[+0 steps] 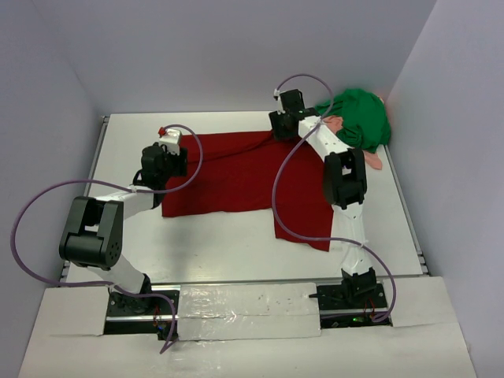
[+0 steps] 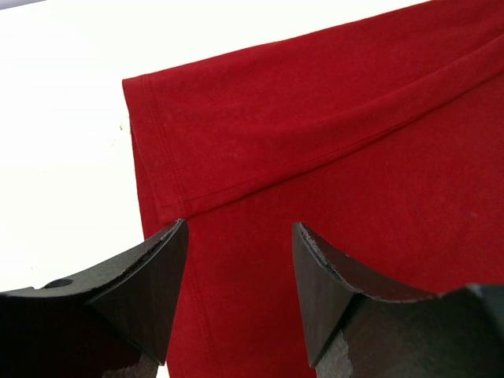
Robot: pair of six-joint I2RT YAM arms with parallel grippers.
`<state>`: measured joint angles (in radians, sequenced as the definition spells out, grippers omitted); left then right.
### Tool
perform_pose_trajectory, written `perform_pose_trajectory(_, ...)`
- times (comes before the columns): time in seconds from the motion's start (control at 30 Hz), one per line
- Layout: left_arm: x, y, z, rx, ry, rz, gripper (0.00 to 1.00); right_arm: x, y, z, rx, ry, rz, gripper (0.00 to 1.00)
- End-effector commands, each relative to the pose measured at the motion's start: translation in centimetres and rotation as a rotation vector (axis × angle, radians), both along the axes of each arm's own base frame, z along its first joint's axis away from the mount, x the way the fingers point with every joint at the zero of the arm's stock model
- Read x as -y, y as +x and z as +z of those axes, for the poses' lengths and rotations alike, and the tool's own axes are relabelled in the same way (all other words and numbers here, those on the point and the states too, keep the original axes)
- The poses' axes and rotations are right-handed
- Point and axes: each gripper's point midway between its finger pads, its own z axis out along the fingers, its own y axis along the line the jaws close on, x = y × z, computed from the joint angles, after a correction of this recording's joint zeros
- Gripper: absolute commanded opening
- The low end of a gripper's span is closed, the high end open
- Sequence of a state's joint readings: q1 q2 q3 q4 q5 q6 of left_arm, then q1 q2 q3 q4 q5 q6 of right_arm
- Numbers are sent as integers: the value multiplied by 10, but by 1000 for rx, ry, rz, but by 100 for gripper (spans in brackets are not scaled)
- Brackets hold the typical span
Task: Fold and stack the t-shirts
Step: Fold the tshirt
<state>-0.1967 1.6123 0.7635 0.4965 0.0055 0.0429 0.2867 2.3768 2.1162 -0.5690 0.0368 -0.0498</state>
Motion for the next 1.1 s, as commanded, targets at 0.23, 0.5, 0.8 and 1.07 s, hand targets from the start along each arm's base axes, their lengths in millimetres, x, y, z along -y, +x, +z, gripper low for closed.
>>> perform_pose_trajectory(0.23, 6, 7, 21, 53, -7, -20, 64, 21, 22, 18, 68, -51, -76, 61)
perform_pose_trajectory(0.5, 7, 8, 20, 50, -7, -22, 64, 13, 26, 6, -36, 97, -81, 57)
perform_pose_trajectory(0.8, 8, 11, 19, 41, -11, -27, 64, 16, 18, -4, -96, 152, -87, 57)
perform_pose_trajectory(1.07, 9, 11, 18, 39, -7, -29, 64, 4, 14, -6, -137, 236, -66, 52)
